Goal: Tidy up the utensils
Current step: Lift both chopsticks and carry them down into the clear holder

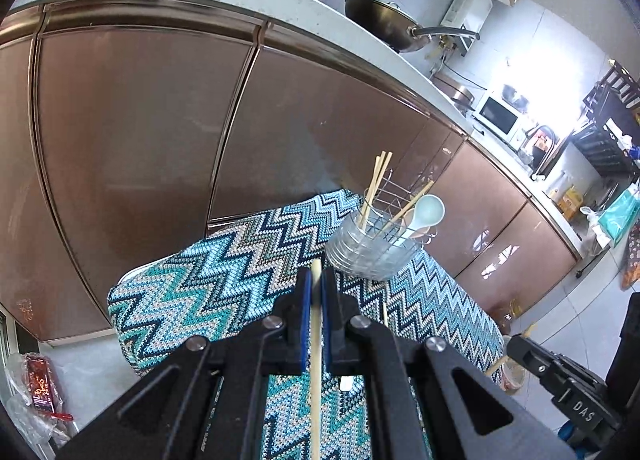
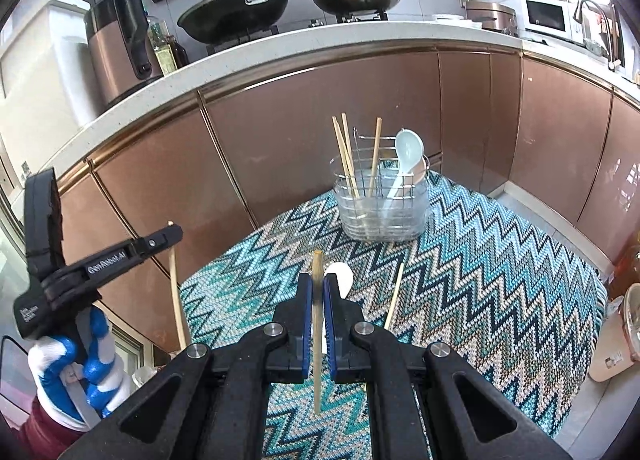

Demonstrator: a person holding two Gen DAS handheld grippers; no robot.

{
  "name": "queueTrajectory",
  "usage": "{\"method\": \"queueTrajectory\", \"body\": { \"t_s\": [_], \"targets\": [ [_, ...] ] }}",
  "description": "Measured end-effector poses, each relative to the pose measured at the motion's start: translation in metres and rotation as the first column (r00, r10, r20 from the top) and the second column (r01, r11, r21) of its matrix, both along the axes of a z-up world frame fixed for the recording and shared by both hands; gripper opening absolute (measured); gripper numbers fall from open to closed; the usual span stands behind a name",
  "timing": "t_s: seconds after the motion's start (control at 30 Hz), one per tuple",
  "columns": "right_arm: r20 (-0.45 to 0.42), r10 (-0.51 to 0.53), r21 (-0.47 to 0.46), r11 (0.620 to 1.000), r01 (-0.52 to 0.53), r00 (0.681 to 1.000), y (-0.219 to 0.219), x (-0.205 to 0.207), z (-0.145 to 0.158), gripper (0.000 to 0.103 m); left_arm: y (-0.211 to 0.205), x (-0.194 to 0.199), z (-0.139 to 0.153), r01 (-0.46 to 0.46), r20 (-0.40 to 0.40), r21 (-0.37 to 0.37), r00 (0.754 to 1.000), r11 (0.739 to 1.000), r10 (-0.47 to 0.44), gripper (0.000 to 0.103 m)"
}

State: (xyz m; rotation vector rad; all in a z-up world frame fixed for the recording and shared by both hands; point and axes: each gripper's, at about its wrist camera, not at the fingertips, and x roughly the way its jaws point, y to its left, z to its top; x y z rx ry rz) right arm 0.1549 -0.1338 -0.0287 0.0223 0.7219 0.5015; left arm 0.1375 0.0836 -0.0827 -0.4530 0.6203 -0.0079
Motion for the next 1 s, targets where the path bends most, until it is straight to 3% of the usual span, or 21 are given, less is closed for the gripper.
{"method": "queueTrajectory", "body": {
  "t_s": [0.5, 0.83, 1.0],
  "targets": [
    [0.029, 0.026, 0.052, 0.998, -0.027, 0.999, 0.001, 0.015, 0.010, 0.006, 0.005, 0.019, -0.007, -0.009, 0.008, -0.020, 1.000, 1.000, 0.009, 0.004],
    [0.068, 0.049, 0.085, 0.995, -0.054, 0.997, 0.000, 0.039, 0.028, 0.006, 0.010, 0.036, 0.011, 0.007, 0.061, -0.042, 0.998, 0.999, -0.005, 0.004],
    [0.124, 0.054, 0.113, 0.991, -0.069, 0.991, 0.000, 0.057, 0.050, 0.006, 0.016, 0.054, 0.035, 0.029, 0.122, -0.069, 0.992, 0.997, -0.021, 0.004]
  ]
}}
